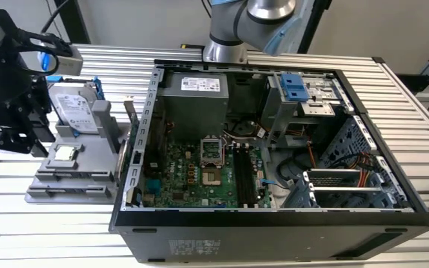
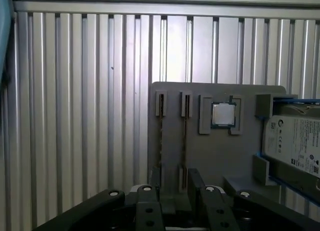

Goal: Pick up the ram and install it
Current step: 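Pick up the ram and move it above insertion slot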

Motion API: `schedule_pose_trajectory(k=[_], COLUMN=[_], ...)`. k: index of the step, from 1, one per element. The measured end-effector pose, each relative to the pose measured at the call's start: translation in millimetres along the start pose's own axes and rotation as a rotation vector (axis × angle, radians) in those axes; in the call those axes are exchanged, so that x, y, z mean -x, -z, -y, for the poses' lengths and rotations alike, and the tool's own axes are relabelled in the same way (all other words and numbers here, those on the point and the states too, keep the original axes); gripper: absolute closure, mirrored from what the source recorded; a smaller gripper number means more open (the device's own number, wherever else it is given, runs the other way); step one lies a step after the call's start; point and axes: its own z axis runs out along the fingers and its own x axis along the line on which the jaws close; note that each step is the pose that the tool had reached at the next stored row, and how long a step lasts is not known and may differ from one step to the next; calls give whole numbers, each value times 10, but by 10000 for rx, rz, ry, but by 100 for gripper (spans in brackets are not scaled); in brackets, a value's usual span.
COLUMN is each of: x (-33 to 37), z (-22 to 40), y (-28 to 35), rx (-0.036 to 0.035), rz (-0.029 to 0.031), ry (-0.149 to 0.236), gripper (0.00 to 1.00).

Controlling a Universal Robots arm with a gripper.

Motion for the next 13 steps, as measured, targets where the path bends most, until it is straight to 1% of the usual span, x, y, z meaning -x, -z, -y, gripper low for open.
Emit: schedule_pose_trajectory(k=[13], x=[-4], z=[8], y=[-237], rx=[-1], rz=[0], ry=[-49], gripper=[0])
